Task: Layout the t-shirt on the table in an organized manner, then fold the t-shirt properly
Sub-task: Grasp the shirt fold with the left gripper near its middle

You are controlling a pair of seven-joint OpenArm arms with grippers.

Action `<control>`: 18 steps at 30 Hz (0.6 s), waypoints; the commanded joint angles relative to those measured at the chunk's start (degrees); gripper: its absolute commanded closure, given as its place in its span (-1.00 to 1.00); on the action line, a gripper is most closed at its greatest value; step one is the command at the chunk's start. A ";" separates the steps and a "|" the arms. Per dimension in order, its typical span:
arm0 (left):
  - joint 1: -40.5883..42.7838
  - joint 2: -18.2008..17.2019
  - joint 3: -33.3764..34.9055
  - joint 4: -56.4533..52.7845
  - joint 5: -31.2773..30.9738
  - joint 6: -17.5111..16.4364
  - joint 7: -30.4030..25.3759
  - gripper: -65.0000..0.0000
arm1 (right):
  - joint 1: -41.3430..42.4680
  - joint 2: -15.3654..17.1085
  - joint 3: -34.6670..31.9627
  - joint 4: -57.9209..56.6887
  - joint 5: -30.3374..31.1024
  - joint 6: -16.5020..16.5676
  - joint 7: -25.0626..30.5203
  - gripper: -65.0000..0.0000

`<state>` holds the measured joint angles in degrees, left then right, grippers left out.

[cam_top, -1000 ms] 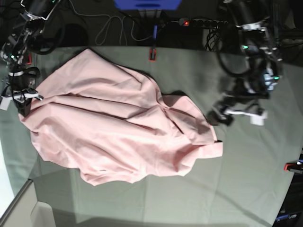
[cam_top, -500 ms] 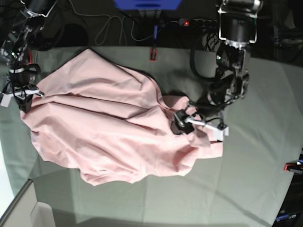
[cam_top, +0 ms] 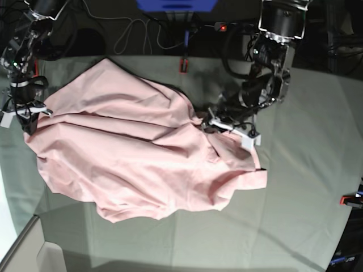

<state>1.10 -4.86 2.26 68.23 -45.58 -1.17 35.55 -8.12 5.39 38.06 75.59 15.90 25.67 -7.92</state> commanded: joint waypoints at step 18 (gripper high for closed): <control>1.84 -21.29 -19.89 10.15 -16.26 0.86 0.80 1.00 | -10.47 -1.48 -25.01 12.01 0.76 0.57 1.55 0.21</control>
<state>3.81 -25.30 -17.26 77.52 -60.25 -0.19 37.32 -18.61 3.29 12.60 86.61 15.88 26.09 -8.08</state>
